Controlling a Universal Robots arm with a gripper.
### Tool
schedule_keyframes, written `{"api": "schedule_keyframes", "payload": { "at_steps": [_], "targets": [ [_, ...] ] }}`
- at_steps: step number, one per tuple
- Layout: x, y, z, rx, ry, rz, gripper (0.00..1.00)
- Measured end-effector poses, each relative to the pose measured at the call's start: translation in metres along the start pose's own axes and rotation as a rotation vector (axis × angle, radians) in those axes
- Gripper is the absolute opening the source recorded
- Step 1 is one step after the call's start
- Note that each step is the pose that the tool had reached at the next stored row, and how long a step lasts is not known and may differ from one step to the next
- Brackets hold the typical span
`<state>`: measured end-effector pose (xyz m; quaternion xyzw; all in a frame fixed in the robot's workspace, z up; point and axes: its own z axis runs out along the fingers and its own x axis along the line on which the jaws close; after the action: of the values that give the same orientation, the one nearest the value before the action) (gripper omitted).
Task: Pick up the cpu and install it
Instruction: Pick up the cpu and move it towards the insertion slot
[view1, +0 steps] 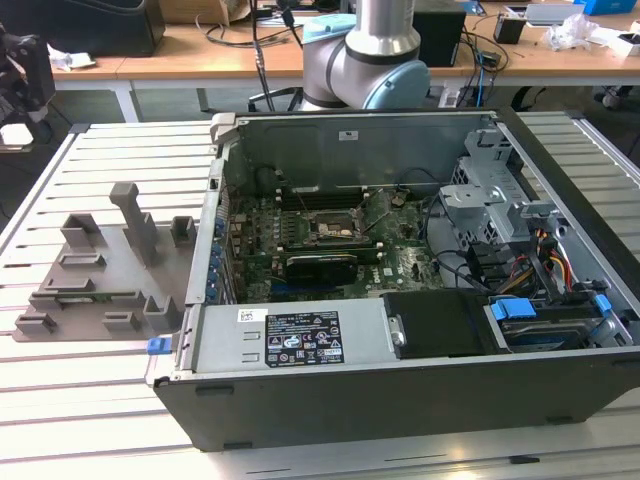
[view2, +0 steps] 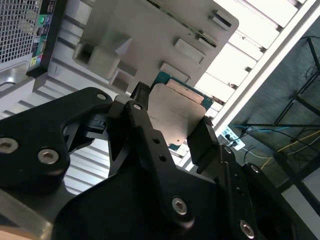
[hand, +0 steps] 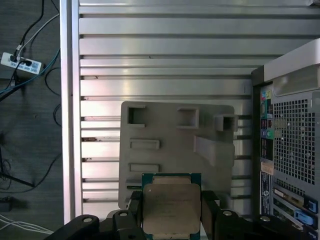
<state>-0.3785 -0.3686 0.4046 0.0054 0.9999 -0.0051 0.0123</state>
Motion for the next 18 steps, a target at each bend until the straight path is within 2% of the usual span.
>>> {"api": "schedule_keyframes", "payload": {
  "at_steps": [3, 13, 15, 18],
  "targets": [
    [-0.0102, 0.0001, 0.0002, 0.0001, 0.0001, 0.0, 0.55],
    [-0.0366, 0.0005, 0.0009, 0.0, -0.0001, 0.0, 0.55],
    [-0.0445, 0.0006, 0.0011, 0.0, 0.0, 0.0, 0.55],
    [-0.0522, 0.0008, 0.0012, 0.0, 0.0001, 0.0, 0.55]
  ]
}}
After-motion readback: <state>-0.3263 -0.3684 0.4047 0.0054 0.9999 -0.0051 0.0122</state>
